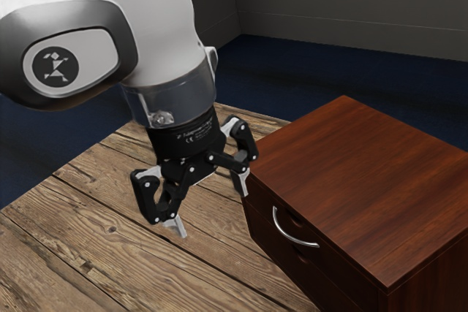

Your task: Pull the drawer handle with one arm to open the drawer

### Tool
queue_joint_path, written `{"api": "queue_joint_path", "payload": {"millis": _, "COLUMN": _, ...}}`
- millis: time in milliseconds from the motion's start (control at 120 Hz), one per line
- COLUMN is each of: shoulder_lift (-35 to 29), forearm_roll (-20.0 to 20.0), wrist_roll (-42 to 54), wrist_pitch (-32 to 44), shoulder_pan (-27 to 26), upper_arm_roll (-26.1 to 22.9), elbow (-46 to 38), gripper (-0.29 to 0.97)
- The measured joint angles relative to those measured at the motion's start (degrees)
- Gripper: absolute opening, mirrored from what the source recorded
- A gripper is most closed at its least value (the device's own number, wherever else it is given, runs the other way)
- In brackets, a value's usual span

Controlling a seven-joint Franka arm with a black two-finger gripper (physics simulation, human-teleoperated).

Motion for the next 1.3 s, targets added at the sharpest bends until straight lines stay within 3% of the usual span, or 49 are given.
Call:
{"api": "queue_joint_path", "payload": {"millis": 250, "shoulder_lift": 1.8, "forearm_roll": -1.0, "wrist_roll": -0.1, "wrist_pitch": 2.3, "shoulder_pan": -0.3, "upper_arm_roll": 0.0, "elbow": -1.6, "gripper": 0.68}}
{"api": "queue_joint_path", "payload": {"millis": 367, "shoulder_lift": 6.9, "forearm_roll": -1.4, "wrist_roll": 0.4, "wrist_pitch": 5.1, "shoulder_pan": 0.2, "upper_arm_roll": 0.1, "elbow": -0.6, "gripper": 0.68}}
{"api": "queue_joint_path", "payload": {"millis": 483, "shoulder_lift": 8.4, "forearm_roll": -1.6, "wrist_roll": 1.1, "wrist_pitch": 8.2, "shoulder_pan": -4.2, "upper_arm_roll": 5.1, "elbow": -0.4, "gripper": 0.68}}
{"api": "queue_joint_path", "payload": {"millis": 650, "shoulder_lift": 10.3, "forearm_roll": -1.8, "wrist_roll": 2.1, "wrist_pitch": 11.6, "shoulder_pan": -3.9, "upper_arm_roll": 6.4, "elbow": -0.6, "gripper": 0.68}}
{"api": "queue_joint_path", "payload": {"millis": 908, "shoulder_lift": 1.6, "forearm_roll": 0.3, "wrist_roll": 2.7, "wrist_pitch": 17.4, "shoulder_pan": -5.5, "upper_arm_roll": 4.8, "elbow": -10.7, "gripper": 0.68}}
{"api": "queue_joint_path", "payload": {"millis": 1300, "shoulder_lift": 1.0, "forearm_roll": 0.8, "wrist_roll": 3.4, "wrist_pitch": 25.3, "shoulder_pan": -3.7, "upper_arm_roll": 5.2, "elbow": -15.5, "gripper": 0.68}}
